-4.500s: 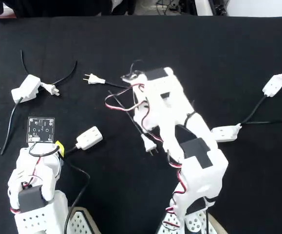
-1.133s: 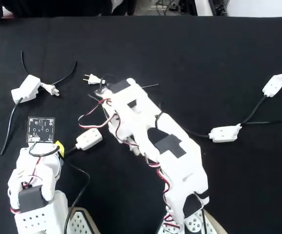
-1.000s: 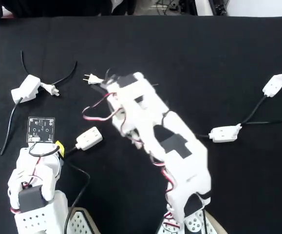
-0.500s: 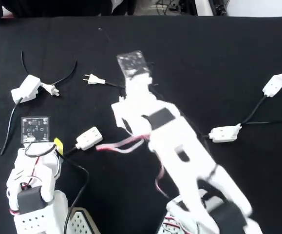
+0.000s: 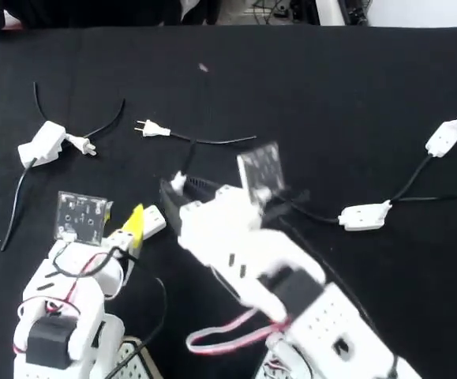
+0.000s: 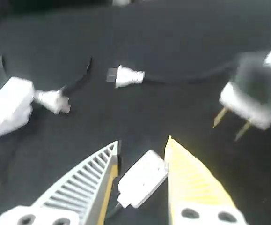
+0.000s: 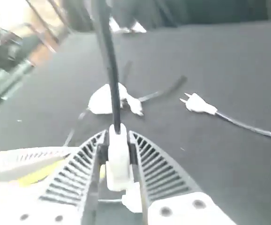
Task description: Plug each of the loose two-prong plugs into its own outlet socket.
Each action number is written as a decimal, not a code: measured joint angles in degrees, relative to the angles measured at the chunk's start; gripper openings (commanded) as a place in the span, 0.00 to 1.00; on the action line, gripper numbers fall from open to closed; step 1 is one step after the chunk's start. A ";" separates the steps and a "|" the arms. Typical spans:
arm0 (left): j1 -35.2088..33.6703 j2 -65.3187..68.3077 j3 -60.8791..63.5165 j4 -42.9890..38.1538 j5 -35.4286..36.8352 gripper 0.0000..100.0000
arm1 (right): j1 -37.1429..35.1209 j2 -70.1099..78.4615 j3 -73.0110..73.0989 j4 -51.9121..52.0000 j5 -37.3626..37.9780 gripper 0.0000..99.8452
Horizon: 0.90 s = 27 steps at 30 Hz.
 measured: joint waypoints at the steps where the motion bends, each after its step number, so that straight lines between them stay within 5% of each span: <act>1: 0.70 0.00 -0.53 0.00 0.00 0.17 | -0.79 -4.31 2.02 -0.09 0.44 0.01; 8: 1.58 0.00 -5.01 3.08 0.35 0.17 | -2.11 -25.41 10.29 -0.09 0.97 0.01; 27: 14.42 -0.09 -13.27 11.16 -4.22 0.17 | -6.07 -21.63 10.64 1.67 0.79 0.01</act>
